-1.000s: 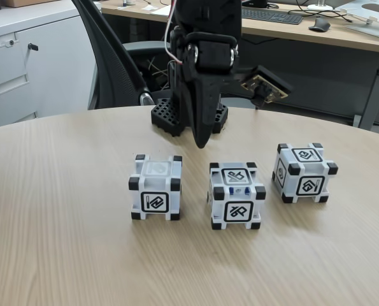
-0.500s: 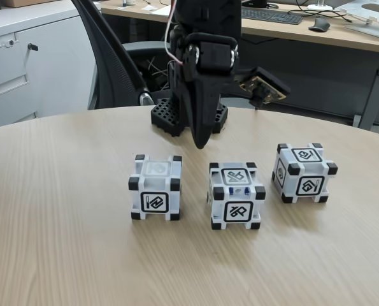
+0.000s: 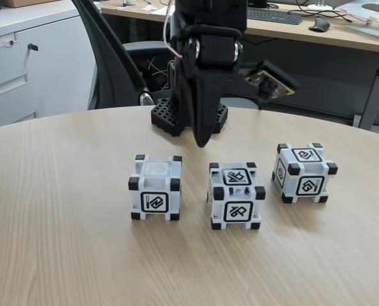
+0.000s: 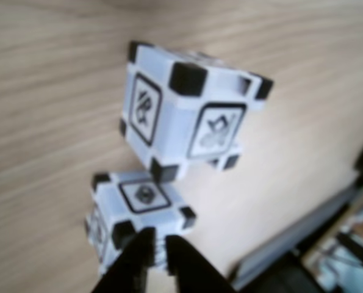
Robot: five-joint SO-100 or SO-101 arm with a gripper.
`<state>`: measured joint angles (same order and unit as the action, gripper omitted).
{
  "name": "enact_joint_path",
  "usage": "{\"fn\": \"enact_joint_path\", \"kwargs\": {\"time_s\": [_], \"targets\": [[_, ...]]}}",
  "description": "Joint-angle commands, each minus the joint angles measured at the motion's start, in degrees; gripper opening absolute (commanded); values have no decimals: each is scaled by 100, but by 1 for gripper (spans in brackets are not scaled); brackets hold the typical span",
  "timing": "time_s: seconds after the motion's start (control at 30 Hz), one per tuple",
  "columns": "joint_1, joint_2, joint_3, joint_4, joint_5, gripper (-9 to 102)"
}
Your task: Stack cubes from left to right.
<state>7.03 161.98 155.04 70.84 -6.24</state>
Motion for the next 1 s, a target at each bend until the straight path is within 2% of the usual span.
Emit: {"fn": "enact_joint_path", "kwargs": {"time_s": [0.0,0.3,0.6,0.73,0.83,0.97], "targets": [[44,-773,-896,-97,167,0],[44,-2312,-2426,0,633,0],[-53,-3190,-2514,0,738,0],[-97,-3313,-2479,0,1310,0],[-439,-3305,-2514,0,1503,0],[-1380,-3305,-2522,0,1688,0]]}}
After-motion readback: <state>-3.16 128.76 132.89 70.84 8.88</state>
